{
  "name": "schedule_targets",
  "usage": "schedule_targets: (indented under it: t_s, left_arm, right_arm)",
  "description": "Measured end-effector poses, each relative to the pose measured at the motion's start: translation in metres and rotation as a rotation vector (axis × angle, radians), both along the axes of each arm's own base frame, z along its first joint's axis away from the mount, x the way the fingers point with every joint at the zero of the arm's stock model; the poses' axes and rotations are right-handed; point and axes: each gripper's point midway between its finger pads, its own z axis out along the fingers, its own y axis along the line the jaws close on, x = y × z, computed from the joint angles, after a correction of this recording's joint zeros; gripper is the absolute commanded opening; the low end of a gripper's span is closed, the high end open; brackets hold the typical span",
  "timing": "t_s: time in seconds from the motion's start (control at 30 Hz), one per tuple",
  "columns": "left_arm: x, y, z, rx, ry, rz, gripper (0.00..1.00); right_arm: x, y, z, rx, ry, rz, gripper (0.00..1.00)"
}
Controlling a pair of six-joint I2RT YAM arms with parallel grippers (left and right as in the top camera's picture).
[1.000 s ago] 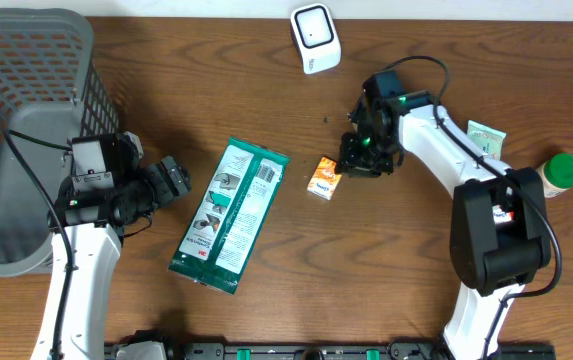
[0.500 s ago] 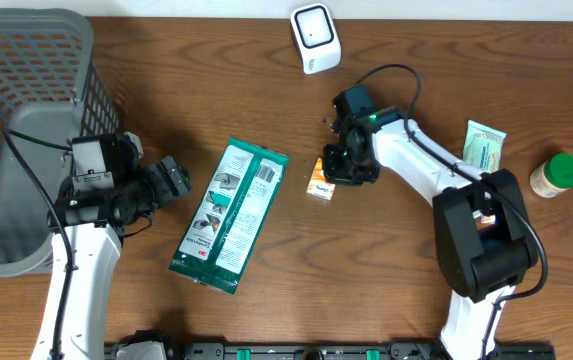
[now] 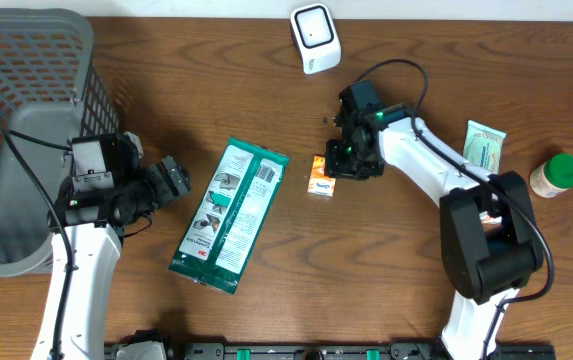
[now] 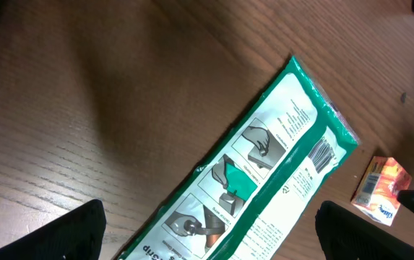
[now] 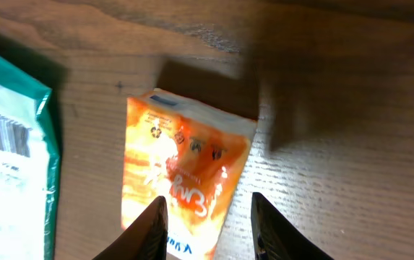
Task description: Scan the item barcode
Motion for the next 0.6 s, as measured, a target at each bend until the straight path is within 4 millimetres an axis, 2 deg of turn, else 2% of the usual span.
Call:
schedule_targets:
  t_s: [0.13,0.6]
  left_arm:
    - [0.0000,0.0000,0.0000,0.000,0.000,0.000,0.93]
    - [0.0000,0.0000,0.0000,0.000,0.000,0.000,0.93]
  right_arm:
    - [-0.0030,-0.0001,0.0051,0.001,0.003,0.009,0.32]
    - [-0.0020,-0.0058,0.0021,-0.064,-0.019,0.015,0.27]
